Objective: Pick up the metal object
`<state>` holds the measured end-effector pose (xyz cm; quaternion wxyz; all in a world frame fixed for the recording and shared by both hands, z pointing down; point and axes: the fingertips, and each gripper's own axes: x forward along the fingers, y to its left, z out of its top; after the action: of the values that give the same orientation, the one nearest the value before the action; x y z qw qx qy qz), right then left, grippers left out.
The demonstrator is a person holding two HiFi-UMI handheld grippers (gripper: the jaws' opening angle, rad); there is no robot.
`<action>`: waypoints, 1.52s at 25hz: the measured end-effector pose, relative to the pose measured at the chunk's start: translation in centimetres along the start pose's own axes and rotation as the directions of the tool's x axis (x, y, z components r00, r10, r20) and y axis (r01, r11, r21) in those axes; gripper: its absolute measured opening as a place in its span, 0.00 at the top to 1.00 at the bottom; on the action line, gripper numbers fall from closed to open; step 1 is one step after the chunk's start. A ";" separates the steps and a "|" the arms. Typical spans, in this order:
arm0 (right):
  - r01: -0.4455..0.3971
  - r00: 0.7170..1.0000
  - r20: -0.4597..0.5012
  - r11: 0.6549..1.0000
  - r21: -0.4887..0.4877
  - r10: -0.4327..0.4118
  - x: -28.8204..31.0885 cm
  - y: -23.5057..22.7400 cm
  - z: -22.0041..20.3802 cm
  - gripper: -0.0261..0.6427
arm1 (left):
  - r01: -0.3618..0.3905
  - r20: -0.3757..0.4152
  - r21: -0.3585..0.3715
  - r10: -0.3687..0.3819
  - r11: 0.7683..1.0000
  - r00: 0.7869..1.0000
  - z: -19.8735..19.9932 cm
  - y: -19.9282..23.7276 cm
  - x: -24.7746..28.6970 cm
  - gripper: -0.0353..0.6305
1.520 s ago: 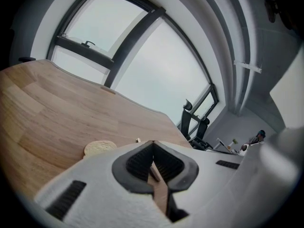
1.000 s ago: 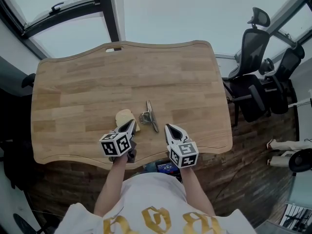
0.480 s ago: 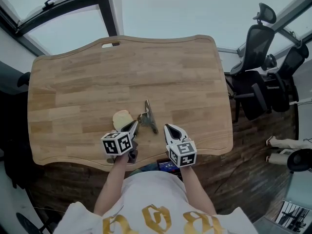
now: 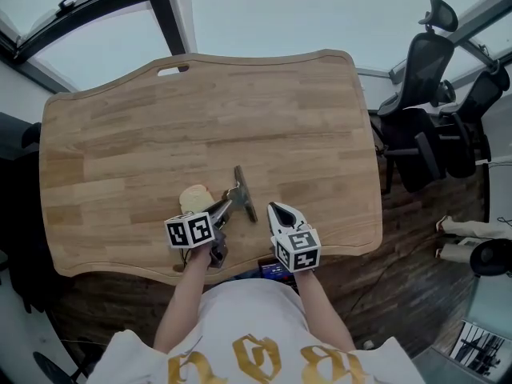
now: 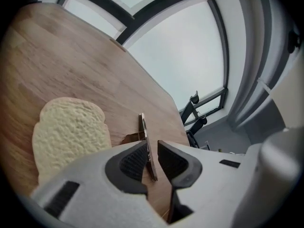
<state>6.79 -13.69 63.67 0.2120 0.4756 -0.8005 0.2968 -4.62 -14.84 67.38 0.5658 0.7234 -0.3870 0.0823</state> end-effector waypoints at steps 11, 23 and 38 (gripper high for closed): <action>-0.004 0.999 -0.034 1.000 0.020 0.004 1.5 -1.2 -0.2 0.94 | 0.035 -0.109 -0.077 -0.043 0.996 0.993 -0.4 0.6 2.0 0.75; -0.011 0.998 -0.057 1.000 0.027 0.013 2.7 -2.0 0.0 0.94 | -0.018 -0.181 -0.113 -0.003 0.993 0.983 -0.6 1.3 3.3 0.83; -0.001 0.999 -0.038 0.999 0.033 0.002 2.3 -2.8 0.6 0.94 | 0.002 -0.185 -0.119 -0.024 0.993 0.983 -0.6 0.7 3.6 0.91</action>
<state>8.18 -16.59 65.47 0.2191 0.4727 -0.7917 0.3189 -2.40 -15.99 70.08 0.6418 0.6803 -0.3321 0.1227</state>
